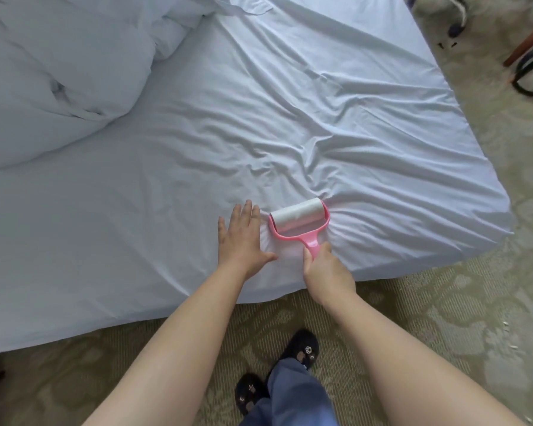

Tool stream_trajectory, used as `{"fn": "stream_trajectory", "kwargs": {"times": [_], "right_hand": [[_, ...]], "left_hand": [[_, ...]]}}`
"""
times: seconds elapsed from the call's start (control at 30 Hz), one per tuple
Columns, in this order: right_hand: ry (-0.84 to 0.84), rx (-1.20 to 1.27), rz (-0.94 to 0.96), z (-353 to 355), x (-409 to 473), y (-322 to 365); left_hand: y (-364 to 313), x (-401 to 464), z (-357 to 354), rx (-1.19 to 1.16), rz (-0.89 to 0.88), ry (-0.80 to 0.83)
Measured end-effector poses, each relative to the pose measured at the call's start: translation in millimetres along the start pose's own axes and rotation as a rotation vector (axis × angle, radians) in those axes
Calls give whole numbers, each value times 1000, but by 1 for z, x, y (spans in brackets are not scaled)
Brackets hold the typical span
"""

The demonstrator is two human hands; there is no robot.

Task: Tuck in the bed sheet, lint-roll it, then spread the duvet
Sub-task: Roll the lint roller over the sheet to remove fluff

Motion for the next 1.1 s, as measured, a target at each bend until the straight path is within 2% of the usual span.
{"fn": "stream_trajectory", "kwargs": {"times": [0.27,0.47,0.67,0.9,1.1], "right_hand": [[9,17,15,1,58,50],[-12,19,26,-1,74,63],[14,31,20,-1,63,56],[6,35,19,-2,19,23],[-4,26,3,-8,-16,-4]], "left_hand": [[23,31,3,54,35,30],[23,37,0,36,69,71],[11,30,3,5,104,44],[3,8,-3,72,96,35],[-12,-23,-19,163,17,117]]}}
Point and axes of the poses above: each hand's wrist, its own x-axis towards the middle knuckle, its own z-axis out of the back of the hand, y = z × x, the point moved 4 cm from there along x, towards the middle knuckle, and after that the axes turned 12 degrees about x, right-handed, at the moved point
